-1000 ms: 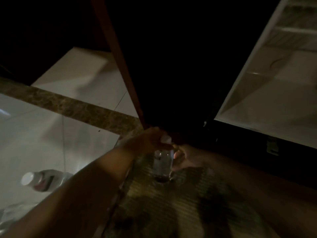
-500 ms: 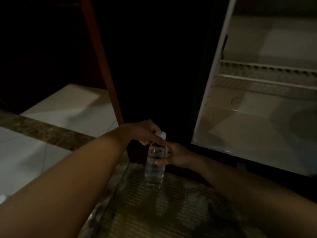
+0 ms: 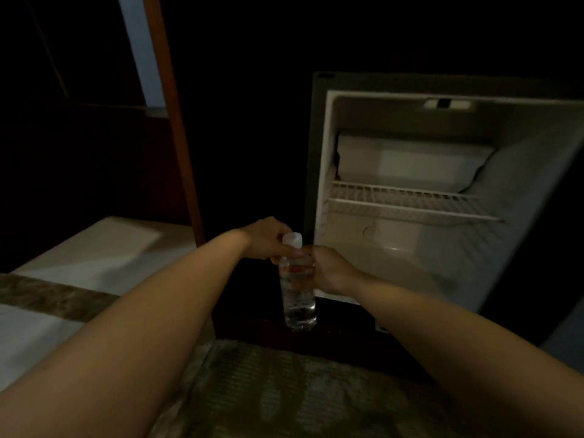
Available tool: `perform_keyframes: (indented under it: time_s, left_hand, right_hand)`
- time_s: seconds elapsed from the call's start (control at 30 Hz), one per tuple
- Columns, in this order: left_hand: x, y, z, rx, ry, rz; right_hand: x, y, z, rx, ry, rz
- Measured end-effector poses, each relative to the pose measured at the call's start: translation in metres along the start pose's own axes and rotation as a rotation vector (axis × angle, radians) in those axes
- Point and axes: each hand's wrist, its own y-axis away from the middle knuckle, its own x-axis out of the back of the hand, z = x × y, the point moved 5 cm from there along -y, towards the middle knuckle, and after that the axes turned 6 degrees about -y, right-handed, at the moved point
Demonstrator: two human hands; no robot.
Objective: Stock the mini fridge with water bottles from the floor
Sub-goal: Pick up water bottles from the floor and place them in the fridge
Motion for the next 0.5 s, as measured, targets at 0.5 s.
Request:
perform_keyframes:
  time_s: [0.5]
  left_hand:
    - [-0.076, -0.037, 0.072, -0.022, -0.039, -0.175]
  right_hand:
    - [0.117, 0.042, 0.041, -0.197, -0.11, 0.449]
